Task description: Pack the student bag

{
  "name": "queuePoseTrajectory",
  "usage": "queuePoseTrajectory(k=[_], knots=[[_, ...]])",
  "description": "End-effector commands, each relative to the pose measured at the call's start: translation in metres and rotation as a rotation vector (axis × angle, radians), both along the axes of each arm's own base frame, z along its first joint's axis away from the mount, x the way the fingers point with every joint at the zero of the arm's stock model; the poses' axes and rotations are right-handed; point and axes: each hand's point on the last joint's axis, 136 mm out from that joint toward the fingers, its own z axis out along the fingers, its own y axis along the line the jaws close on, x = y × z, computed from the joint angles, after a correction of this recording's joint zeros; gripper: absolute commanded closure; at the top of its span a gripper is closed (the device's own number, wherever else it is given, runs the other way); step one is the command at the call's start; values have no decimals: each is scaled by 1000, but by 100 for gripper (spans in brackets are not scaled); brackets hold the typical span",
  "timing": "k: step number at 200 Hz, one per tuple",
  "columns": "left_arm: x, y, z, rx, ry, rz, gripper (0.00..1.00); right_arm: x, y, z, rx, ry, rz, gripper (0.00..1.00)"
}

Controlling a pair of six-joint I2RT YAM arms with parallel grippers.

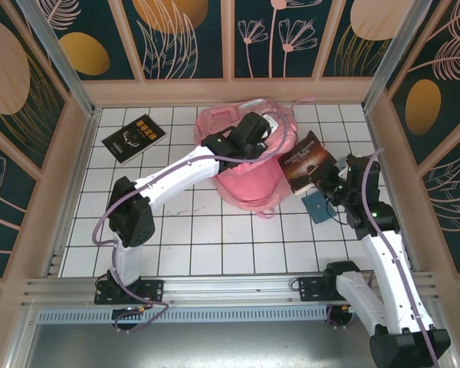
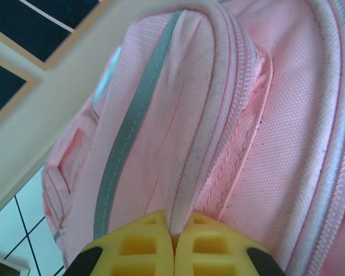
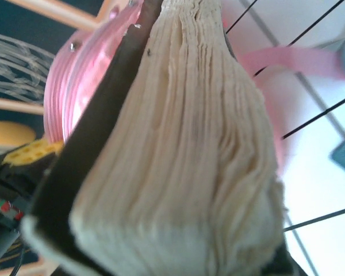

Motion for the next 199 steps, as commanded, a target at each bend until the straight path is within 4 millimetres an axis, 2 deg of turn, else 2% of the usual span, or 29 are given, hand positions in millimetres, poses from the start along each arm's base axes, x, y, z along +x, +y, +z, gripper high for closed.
queuePoseTrajectory(k=[1, 50, 109, 129, 159, 179, 199], knots=[[13, -7, 92, -286, -194, 80, 100, 2, 27, 21, 161, -102, 118, 94], [19, -12, 113, -380, -212, 106, 100, 9, 51, 12, 332, -134, 162, 94], [15, -14, 117, -405, -196, 93, 100, 39, 83, 21, 400, -265, 144, 95], [15, -13, 117, -405, -196, 99, 100, 56, 85, 22, 382, -317, 93, 95], [13, -11, 120, -413, -192, 102, 100, 92, 86, 5, 330, -326, 2, 95], [13, -8, 121, -416, -195, 115, 100, 120, 93, -6, 264, -336, -69, 95], [17, 2, 129, -406, -228, 168, 100, 147, 106, -8, 229, -370, -86, 95]])
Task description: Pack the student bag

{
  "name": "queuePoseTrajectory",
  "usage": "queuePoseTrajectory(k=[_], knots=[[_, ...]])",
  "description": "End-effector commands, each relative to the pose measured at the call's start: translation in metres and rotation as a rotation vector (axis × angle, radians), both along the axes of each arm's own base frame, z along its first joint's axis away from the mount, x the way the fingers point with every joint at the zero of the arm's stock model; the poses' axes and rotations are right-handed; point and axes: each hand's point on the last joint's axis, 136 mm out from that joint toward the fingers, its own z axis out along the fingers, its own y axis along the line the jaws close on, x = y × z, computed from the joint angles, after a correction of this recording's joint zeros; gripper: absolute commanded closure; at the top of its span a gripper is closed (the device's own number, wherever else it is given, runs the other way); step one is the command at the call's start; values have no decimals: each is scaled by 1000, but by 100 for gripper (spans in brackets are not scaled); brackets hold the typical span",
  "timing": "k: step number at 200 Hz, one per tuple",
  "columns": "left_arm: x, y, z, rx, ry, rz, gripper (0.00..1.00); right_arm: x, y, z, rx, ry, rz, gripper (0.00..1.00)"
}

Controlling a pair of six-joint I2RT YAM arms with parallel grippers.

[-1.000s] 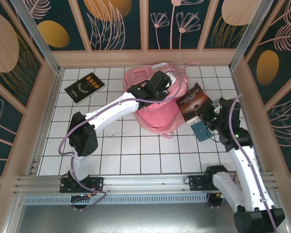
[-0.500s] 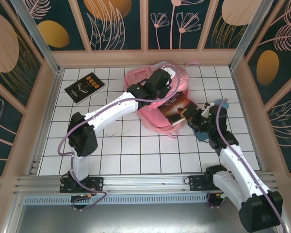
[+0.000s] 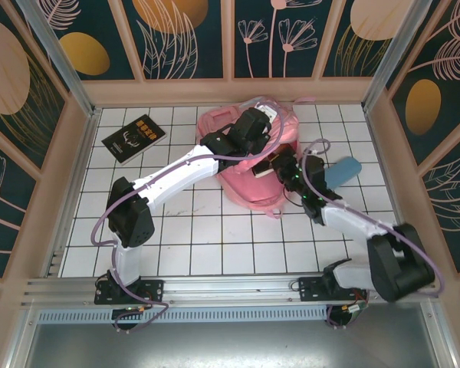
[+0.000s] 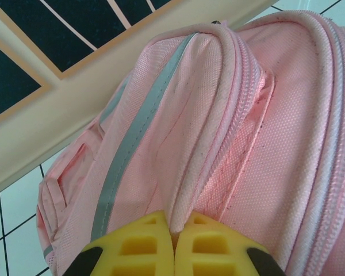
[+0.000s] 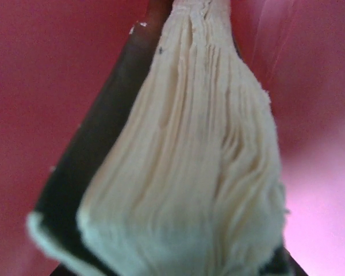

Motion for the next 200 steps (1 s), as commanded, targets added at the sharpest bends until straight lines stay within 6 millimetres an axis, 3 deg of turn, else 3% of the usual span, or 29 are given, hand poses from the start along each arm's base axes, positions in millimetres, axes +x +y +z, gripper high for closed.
queuePoseTrajectory(k=[1, 51, 86, 100, 109, 124, 138, 157, 200], knots=[[8, 7, 106, -227, -211, 90, 100, 44, 8, 68, 23, -268, -91, 95], [11, 12, 117, -242, -230, 123, 100, 80, 25, 47, 51, -280, -115, 95], [11, 8, 115, -247, -214, 111, 100, 104, 53, 25, 63, -225, -30, 90], [10, 8, 114, -247, -210, 111, 100, 108, 61, 15, 69, -181, -4, 84], [10, 9, 114, -247, -208, 113, 100, 108, 61, 6, 68, -144, -6, 72], [10, 10, 113, -246, -205, 118, 100, 103, 56, -4, 58, -85, -12, 44], [10, 10, 111, -244, -199, 121, 100, 93, 46, -8, 55, -58, -21, 30], [11, 11, 110, -244, -195, 134, 100, 76, 30, -8, 34, -30, -34, 27], [15, 10, 105, -243, -189, 150, 100, 26, 6, -23, -5, 58, -10, 31]])
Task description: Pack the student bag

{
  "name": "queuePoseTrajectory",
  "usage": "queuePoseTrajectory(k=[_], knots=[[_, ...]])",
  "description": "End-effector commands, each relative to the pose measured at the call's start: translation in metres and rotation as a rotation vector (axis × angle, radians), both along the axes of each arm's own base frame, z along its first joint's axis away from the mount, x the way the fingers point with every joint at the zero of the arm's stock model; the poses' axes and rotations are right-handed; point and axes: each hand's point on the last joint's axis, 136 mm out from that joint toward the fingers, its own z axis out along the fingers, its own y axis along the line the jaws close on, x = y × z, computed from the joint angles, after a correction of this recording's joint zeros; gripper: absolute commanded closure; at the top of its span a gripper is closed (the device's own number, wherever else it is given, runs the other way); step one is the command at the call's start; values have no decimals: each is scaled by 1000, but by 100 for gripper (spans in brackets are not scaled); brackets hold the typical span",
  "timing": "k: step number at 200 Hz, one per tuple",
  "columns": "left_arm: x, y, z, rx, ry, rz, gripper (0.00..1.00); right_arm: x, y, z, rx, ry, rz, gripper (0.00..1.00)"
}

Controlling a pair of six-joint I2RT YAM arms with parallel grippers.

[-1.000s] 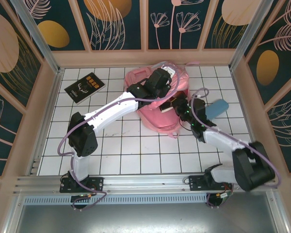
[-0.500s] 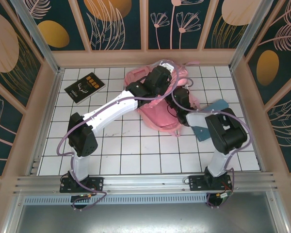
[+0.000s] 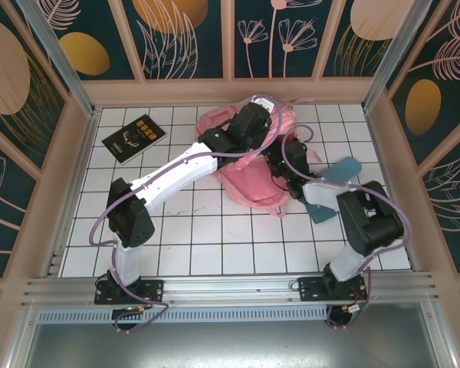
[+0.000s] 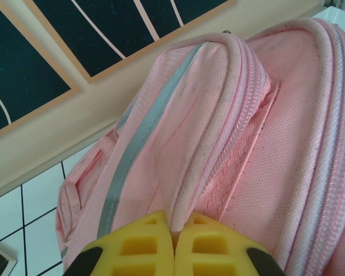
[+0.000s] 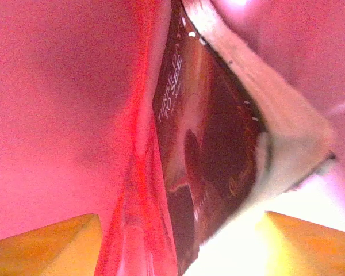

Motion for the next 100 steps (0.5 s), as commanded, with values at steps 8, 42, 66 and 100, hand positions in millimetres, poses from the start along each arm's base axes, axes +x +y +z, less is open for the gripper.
queuePoseTrajectory(k=[8, 42, 66, 100], knots=[[9, -1, 79, -206, -160, 64, 100, -34, -9, -2, -1, 45, 38, 31], [8, -2, 65, -189, -126, 60, 100, -75, -28, -6, -4, 103, 21, 33], [7, -2, 40, -153, -73, 57, 100, -107, -57, -8, -48, 135, -48, 33], [-12, -17, -18, -107, 90, -61, 81, -144, -103, -11, -119, 149, -131, 28]])
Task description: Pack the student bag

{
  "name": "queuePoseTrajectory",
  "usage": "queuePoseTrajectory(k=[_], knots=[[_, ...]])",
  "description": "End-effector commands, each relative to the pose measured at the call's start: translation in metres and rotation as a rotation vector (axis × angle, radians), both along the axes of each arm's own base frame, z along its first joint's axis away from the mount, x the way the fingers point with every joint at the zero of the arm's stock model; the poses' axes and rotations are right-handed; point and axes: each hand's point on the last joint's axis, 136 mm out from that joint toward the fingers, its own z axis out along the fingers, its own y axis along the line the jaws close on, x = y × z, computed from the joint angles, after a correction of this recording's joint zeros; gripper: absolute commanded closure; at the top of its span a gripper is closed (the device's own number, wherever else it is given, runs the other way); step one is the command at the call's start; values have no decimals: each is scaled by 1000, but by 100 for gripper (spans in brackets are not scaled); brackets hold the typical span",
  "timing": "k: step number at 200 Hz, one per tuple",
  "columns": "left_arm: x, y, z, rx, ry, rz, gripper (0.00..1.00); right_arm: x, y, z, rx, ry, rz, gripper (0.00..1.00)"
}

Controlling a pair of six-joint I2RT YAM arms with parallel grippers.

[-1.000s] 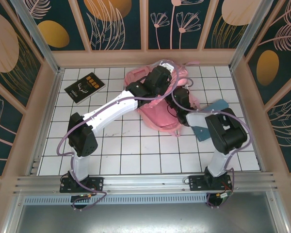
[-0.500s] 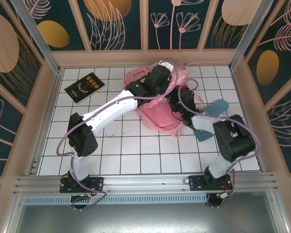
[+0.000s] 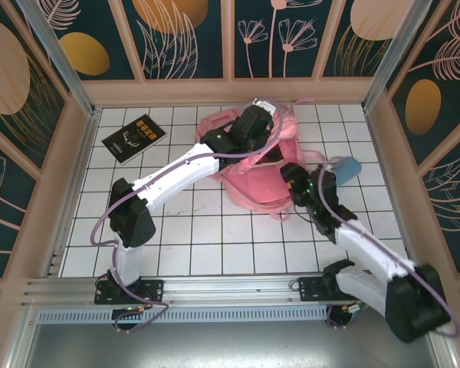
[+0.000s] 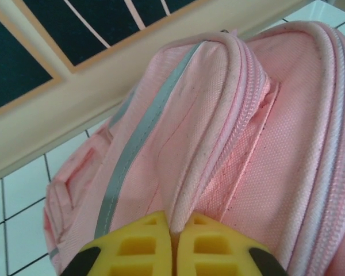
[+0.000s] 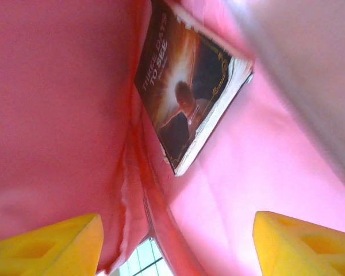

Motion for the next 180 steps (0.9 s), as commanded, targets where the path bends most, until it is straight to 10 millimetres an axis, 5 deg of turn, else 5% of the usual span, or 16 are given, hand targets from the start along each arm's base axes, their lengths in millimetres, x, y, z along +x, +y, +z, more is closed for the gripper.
queuePoseTrajectory(k=[1, 47, 88, 121, 154, 180], knots=[[-4, -10, -2, -86, 29, -37, 81, -29, -41, -34, -118, 119, -89, 28], [-31, -7, -43, -107, 166, -97, 46, -31, -71, 9, -212, 41, -147, 24], [-13, 43, -39, -217, 207, 40, 26, -9, -54, 52, -262, -25, -45, 22], [29, 143, -51, -295, 217, 330, 14, 9, -24, 65, -285, -54, 105, 19], [62, 257, -86, -353, 259, 634, 9, 23, 15, 66, -323, -65, 208, 17], [83, 324, -110, -384, 275, 790, 8, 31, 44, 59, -329, -55, 275, 17]])
